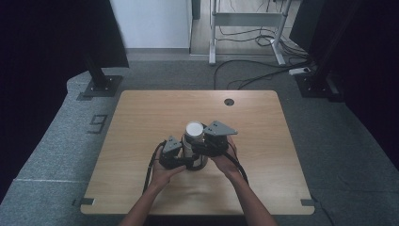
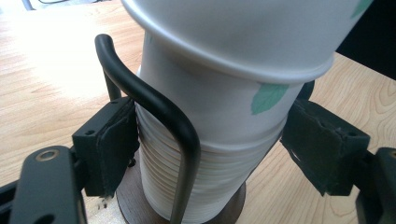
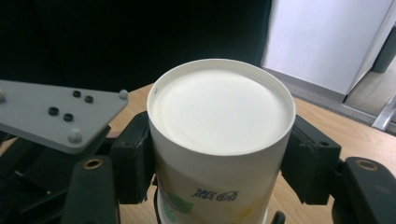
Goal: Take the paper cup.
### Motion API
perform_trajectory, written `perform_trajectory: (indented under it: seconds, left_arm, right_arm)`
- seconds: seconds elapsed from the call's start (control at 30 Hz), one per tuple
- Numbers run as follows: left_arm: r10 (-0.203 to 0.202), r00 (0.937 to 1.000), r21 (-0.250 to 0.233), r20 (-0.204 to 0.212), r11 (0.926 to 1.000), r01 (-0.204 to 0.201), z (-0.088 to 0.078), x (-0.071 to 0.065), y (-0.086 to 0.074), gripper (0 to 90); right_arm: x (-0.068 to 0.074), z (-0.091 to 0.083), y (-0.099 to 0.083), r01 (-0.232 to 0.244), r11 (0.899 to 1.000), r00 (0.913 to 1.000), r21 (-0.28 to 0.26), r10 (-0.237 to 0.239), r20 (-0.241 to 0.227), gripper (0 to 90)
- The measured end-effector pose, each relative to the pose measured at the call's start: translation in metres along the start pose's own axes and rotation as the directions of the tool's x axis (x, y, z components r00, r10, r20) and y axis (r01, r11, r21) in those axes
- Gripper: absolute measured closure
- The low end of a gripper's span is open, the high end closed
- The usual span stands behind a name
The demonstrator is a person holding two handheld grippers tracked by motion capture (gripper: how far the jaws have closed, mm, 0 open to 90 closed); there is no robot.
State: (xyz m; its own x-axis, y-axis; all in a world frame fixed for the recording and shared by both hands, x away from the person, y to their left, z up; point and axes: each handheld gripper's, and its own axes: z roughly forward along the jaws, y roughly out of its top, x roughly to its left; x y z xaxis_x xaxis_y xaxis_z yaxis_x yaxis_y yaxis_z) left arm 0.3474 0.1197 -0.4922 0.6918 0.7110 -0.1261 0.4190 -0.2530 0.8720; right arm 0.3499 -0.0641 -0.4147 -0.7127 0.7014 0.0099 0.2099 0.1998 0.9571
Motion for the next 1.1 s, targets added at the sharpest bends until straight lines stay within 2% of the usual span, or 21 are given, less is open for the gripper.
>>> perform_trajectory:
  seconds: [0.3,1.1]
  left_arm:
    - [-0.001,1.0,0.001,0.001,1.0,0.001,0.0,0.0,0.0,19.0]
    - [0.003,1.0,0.006,0.001,1.0,-0.003,0.0,0.0,0.0,19.5]
  right_arm:
    - [-0.001,-0.001,-0.001,-0.011,1.0,0.9999,-0.006,0.011,0.001,33.2]
    - [-0.004,-0.028,0.014,-0.014,0.995,0.9998,-0.095,0.016,0.015,33.4]
